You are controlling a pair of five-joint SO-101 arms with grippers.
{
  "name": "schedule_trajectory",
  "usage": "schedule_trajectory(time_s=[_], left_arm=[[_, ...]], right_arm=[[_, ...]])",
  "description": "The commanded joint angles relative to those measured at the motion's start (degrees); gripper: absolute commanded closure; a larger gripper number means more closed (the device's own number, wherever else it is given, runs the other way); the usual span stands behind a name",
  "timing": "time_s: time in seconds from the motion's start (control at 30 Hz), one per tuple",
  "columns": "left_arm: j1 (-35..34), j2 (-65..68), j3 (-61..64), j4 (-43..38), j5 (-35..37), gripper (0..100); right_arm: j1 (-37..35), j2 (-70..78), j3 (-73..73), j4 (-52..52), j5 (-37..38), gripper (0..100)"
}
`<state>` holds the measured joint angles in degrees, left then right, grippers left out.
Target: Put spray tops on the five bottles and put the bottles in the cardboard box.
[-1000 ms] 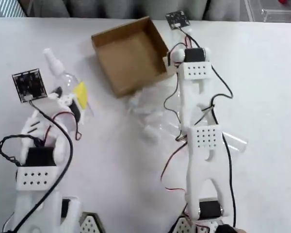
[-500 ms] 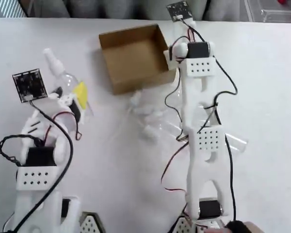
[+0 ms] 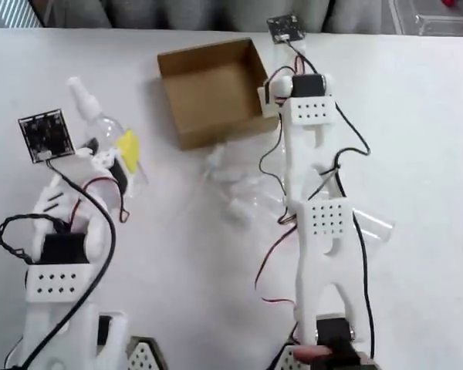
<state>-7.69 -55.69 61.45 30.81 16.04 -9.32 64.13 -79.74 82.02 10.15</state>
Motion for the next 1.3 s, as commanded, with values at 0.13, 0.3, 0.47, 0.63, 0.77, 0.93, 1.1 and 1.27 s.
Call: schedule_trajectory(time_s=[0.13,0.3,0.47,0.63,0.77,0.93,1.1,1.27], left_arm=[[-0.40,0.22,-2.46,-1.67,0.44,98],[-0.40,0.22,-2.46,-1.67,0.44,98],[-0.40,0.22,-2.46,-1.67,0.44,98],[-0.40,0.22,-2.46,-1.67,0.44,98],[-0.40,0.22,-2.46,-1.67,0.44,98],[-0.40,-0.04,-1.93,-1.76,0.44,98],[-0.40,-0.04,-1.93,-1.76,0.44,98],[-0.40,-0.04,-1.93,-1.76,0.44,98]], right_arm=[[-2.51,2.59,-1.14,-0.92,-0.53,96.4],[-2.42,3.47,-1.23,2.24,0.00,98.3],[-2.86,1.19,-1.23,9.98,4.92,98.4],[-2.86,-1.80,-1.23,16.40,6.51,98.4],[-2.07,-4.35,-1.23,16.48,6.42,98.4],[-1.89,-7.78,-0.88,16.48,6.51,98.4],[-1.45,-8.84,-0.70,16.84,10.02,98.4],[0.04,-8.75,2.73,16.84,12.22,98.4]])
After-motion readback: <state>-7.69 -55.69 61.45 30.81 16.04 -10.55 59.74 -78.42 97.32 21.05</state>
